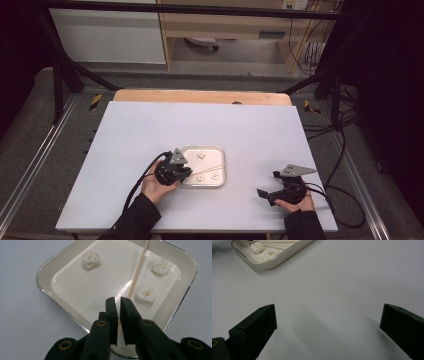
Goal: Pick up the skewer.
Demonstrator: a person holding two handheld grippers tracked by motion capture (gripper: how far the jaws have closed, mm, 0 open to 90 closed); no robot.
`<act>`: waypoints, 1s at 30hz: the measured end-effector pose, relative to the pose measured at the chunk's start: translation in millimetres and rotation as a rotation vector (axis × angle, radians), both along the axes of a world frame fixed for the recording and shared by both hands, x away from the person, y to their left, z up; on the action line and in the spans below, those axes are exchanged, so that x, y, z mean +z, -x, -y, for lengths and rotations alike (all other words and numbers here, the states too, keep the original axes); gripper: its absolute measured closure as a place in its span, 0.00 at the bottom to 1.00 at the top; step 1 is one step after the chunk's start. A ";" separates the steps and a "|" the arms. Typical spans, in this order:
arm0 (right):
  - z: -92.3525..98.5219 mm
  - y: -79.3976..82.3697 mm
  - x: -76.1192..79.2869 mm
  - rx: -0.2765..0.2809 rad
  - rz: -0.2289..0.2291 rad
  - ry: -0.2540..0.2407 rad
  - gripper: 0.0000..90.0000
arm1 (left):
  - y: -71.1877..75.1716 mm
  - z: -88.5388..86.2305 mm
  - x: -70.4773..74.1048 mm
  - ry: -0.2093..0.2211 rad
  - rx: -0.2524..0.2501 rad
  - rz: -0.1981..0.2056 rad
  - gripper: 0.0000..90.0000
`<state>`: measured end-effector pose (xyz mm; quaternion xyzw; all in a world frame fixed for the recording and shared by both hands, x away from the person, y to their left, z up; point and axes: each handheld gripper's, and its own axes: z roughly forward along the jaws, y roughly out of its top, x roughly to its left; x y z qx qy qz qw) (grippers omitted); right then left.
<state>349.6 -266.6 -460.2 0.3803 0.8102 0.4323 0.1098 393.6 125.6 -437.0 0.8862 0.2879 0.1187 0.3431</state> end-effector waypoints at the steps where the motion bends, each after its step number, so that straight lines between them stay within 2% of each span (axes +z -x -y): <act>1: 0.0 0.1 0.0 0.000 0.000 -0.001 0.02 | -0.6 1.4 -0.2 -0.004 -0.007 -0.001 0.90; 9: -0.1 0.0 0.0 0.001 -0.002 0.000 0.02 | -4.3 9.6 -2.8 -0.025 -0.048 -0.010 0.88; 17: -0.1 0.0 -0.1 0.003 -0.003 0.001 0.02 | -6.0 9.3 -4.8 -0.003 -0.066 -0.015 0.95; 22: -0.3 0.0 -0.1 0.003 -0.004 -0.001 0.02 | -4.9 9.4 -4.7 -0.010 -0.077 -0.007 0.98; 30: -0.4 0.1 -0.1 0.002 -0.003 -0.001 0.02 | -1.4 8.0 0.0 0.008 -0.072 0.018 0.98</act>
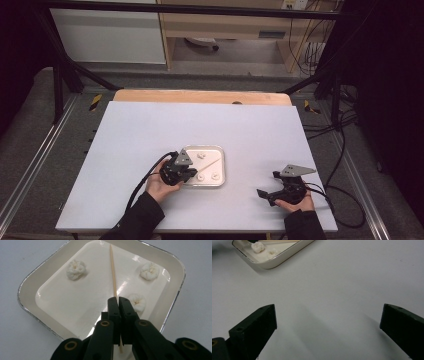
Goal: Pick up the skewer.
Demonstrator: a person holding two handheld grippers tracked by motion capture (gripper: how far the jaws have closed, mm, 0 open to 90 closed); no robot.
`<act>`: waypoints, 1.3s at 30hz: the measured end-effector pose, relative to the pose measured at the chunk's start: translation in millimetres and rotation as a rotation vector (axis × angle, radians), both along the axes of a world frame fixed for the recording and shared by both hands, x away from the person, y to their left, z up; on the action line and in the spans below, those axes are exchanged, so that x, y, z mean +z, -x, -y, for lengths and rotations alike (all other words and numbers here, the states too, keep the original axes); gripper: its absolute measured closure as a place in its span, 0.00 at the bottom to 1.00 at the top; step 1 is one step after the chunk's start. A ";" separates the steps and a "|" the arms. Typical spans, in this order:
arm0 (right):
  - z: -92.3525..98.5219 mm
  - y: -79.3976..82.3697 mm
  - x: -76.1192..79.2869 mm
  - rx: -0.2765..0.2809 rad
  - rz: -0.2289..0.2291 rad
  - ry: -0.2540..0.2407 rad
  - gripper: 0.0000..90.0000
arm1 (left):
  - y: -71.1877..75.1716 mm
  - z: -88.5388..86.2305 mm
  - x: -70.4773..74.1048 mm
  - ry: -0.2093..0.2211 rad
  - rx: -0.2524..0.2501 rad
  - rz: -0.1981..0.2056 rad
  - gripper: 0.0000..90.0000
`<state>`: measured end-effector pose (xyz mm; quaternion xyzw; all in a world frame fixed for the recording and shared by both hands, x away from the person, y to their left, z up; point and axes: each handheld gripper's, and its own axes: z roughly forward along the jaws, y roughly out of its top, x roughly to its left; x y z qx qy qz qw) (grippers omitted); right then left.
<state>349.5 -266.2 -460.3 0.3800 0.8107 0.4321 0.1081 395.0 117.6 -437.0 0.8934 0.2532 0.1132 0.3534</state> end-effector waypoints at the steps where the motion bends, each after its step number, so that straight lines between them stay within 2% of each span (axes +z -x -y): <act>1: 0.0 0.0 0.0 0.000 0.000 0.000 0.02 | 0.7 -0.8 1.2 0.004 0.005 0.004 0.98; 9: -0.4 -0.1 0.1 0.001 0.008 -0.003 0.02 | 5.9 -9.5 10.6 0.038 0.029 0.021 0.98; 19: -9.6 -0.7 6.3 0.019 0.032 0.025 0.01 | 10.0 -16.8 17.0 0.027 0.050 0.014 0.98; 26: -19.7 -1.7 14.8 0.041 0.068 0.044 0.01 | 13.0 -17.6 20.4 0.035 0.056 0.015 0.98; 32: -33.8 -2.7 21.7 0.075 0.097 0.086 0.01 | 14.4 -18.6 24.8 0.036 0.058 0.013 0.98; 35: -46.3 -4.0 24.6 0.098 0.109 0.149 0.01 | 14.8 -18.0 27.8 0.030 0.057 0.013 0.98; 39: -54.8 -4.9 26.6 0.116 0.119 0.179 0.01 | 16.0 -15.0 31.6 0.028 0.051 0.017 0.98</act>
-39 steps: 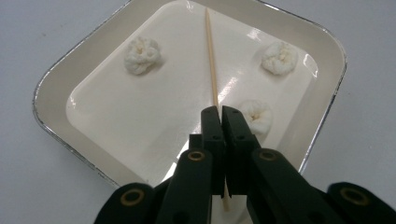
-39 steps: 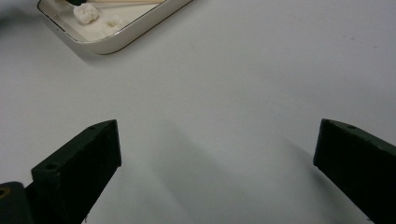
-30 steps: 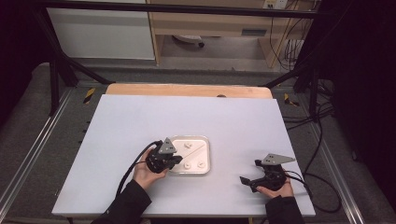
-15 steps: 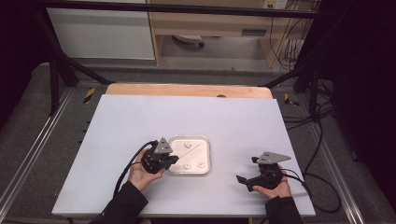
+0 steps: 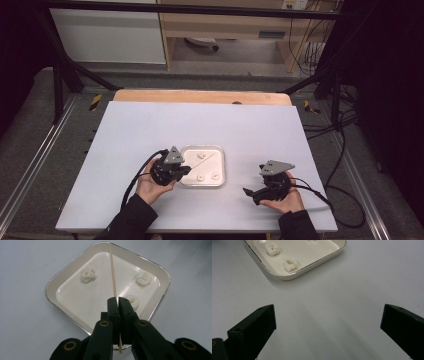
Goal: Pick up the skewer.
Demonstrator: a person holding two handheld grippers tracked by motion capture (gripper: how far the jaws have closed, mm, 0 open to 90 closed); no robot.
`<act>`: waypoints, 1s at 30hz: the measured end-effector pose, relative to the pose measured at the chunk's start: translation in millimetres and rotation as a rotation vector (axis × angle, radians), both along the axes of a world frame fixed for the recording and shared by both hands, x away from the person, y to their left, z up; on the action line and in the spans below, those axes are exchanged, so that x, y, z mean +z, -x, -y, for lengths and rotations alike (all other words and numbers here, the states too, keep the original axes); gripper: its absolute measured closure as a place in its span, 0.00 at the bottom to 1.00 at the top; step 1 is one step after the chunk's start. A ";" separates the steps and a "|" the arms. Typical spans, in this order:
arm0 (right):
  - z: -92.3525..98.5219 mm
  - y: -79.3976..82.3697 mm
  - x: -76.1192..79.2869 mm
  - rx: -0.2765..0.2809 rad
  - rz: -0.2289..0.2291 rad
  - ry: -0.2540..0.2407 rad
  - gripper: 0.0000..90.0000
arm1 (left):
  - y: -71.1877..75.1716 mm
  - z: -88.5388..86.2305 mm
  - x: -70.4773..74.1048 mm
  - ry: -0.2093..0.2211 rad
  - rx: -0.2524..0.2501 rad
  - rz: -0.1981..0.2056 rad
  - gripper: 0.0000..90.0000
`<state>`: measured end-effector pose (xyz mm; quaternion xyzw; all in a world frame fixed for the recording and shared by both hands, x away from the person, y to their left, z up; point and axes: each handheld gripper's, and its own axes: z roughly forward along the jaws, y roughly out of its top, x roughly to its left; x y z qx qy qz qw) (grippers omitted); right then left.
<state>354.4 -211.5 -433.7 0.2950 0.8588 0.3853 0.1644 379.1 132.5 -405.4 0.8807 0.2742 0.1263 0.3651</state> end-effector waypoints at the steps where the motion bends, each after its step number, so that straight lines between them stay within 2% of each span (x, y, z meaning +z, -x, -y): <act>1: -5.3 -0.9 1.6 0.011 0.010 0.021 0.01 | 0.2 0.9 1.1 -0.003 -0.005 0.001 0.98; 4: -13.5 -2.2 4.5 0.026 0.027 0.062 0.01 | 1.3 4.8 3.3 -0.003 -0.013 0.003 0.98; 5: -13.5 -2.2 4.5 0.026 0.027 0.062 0.01 | 1.6 6.0 4.0 -0.006 -0.017 0.003 0.98; 6: -19.1 -2.8 6.7 0.037 0.044 0.083 0.01 | 1.7 7.0 4.7 -0.010 -0.023 0.004 0.98; 10: -26.6 -3.0 10.0 0.053 0.059 0.113 0.02 | 3.3 11.5 6.6 -0.011 -0.032 0.003 0.98; 13: -33.4 -2.6 12.6 0.068 0.085 0.133 0.02 | 4.1 14.8 8.4 -0.019 -0.045 0.004 0.98; 15: -39.0 -2.5 16.0 0.088 0.114 0.171 0.03 | 4.3 19.1 10.3 -0.022 -0.053 0.004 0.98; 16: -39.0 -2.5 16.0 0.088 0.114 0.171 0.03 | 4.3 19.1 10.3 -0.022 -0.053 0.004 0.98; 19: -45.7 -1.2 20.8 0.113 0.153 0.207 0.04 | 4.5 24.1 12.3 -0.030 -0.067 0.003 0.98; 26: -52.8 0.7 24.2 0.144 0.195 0.261 0.06 | 6.9 38.8 13.6 -0.053 -0.108 -0.004 0.98; 30: -57.1 1.5 23.3 0.174 0.227 0.314 0.08 | 7.8 48.0 14.2 -0.067 -0.133 -0.009 0.98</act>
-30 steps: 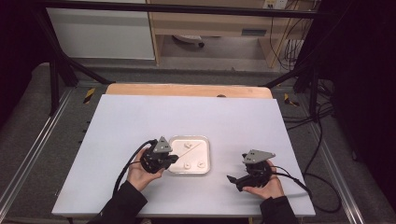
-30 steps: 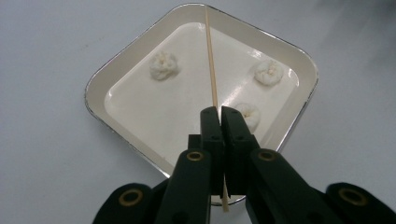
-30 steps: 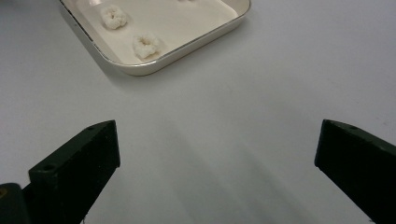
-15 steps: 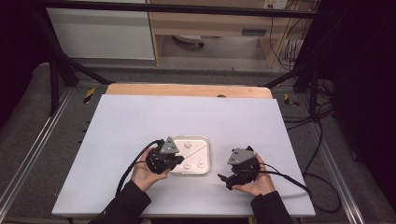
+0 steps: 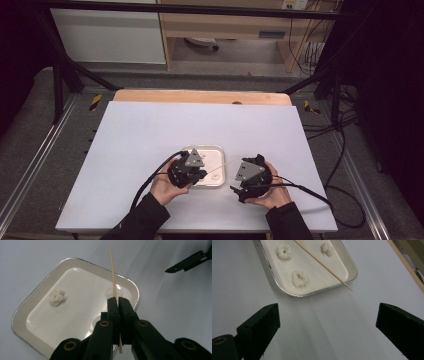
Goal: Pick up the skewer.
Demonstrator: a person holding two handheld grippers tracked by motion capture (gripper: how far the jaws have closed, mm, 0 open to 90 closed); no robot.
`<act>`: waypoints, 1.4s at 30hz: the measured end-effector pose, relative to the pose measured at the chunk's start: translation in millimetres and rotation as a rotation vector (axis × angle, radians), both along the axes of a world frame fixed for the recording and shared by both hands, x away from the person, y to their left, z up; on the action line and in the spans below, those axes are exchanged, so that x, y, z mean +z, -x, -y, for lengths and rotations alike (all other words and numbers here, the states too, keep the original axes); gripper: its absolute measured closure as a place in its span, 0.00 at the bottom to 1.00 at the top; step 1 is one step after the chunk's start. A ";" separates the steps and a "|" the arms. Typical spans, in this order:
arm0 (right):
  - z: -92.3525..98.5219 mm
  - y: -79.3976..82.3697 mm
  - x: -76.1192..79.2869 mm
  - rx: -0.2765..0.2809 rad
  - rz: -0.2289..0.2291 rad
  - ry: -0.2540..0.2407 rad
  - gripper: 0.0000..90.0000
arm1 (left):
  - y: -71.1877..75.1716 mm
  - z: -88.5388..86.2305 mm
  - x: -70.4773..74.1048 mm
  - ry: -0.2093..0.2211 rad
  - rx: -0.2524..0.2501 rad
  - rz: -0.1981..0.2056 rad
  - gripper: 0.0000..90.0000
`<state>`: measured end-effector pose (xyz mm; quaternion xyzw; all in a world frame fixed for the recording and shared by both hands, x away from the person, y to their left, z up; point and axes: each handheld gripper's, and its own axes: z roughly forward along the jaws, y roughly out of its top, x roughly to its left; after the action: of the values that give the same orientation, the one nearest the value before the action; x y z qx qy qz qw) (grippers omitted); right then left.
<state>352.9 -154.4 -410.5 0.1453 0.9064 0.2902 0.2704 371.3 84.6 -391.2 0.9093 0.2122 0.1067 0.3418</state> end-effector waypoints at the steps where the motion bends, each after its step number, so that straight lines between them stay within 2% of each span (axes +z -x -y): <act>1: -0.7 0.2 -0.1 0.004 0.006 0.010 0.09 | 0.4 2.6 0.1 0.001 -0.004 0.000 0.98; 7: -2.5 0.9 -1.6 0.037 0.037 0.045 0.13 | 1.0 16.5 1.7 -0.011 -0.033 -0.006 0.98; 17: -1.3 1.2 -6.4 0.142 0.113 0.138 0.30 | 1.4 35.7 1.3 -0.035 -0.070 -0.017 0.98; 23: -0.3 0.3 -8.7 0.212 0.166 0.188 0.45 | 2.5 42.9 0.6 -0.033 -0.085 -0.022 0.98; 25: -0.1 0.5 -8.9 0.224 0.162 0.194 0.47 | 2.7 44.8 0.7 -0.038 -0.093 -0.022 0.98; 26: 0.6 -0.3 -9.8 0.242 0.177 0.215 0.51 | 2.9 45.6 0.8 -0.037 -0.095 -0.023 0.98; 36: 1.4 0.3 -12.6 0.292 0.209 0.278 0.73 | 4.2 51.9 0.9 -0.035 -0.116 -0.027 0.98; 42: 1.8 0.2 -13.5 0.331 0.215 0.311 0.81 | 4.3 54.0 0.2 -0.039 -0.125 -0.032 0.98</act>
<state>352.7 -156.2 -424.0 -0.0800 0.9176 0.2012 0.3332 367.0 30.6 -391.0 0.9288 0.1584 0.0745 0.3267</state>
